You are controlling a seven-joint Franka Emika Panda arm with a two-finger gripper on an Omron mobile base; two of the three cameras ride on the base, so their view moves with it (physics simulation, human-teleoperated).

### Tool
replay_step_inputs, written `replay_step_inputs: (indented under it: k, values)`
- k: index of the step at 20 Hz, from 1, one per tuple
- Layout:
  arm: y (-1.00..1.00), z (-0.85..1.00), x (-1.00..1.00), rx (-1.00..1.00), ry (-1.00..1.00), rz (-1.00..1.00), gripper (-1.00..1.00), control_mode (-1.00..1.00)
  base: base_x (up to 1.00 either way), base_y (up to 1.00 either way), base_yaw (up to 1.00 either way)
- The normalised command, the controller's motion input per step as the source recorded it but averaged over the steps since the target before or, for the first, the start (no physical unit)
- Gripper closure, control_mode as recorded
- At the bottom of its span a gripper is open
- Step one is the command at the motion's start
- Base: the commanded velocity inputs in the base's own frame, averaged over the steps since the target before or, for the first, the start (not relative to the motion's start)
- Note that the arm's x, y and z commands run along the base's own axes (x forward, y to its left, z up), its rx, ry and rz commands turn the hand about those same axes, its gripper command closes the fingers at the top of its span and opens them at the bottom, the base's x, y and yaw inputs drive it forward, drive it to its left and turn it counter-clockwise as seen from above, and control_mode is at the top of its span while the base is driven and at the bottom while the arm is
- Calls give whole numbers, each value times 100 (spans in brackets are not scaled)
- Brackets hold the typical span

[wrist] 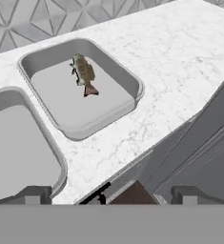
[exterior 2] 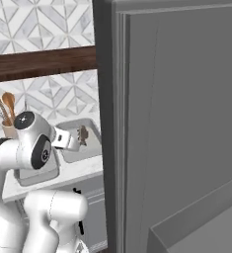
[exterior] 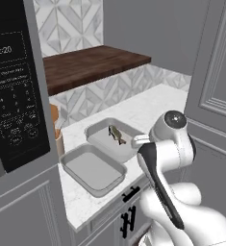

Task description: Place one mushroom and one fish in each tupperware on the nearby counter, to pack two identical lunches.

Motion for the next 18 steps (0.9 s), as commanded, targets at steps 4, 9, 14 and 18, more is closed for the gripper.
replay_step_inputs:
  k: [4, 9, 14, 18]
  values:
    - [0, 0, 0, 0, 0, 0, -100, 100, -100, 0, 0]
    - [0, 0, 0, 0, 0, 0, -100, 100, -100, 0, 0]
    - [0, 0, 0, 0, 0, 0, -100, 100, -100, -8, -11]
    - [0, 0, 0, 0, 0, 0, -100, 100, -100, 0, -34]
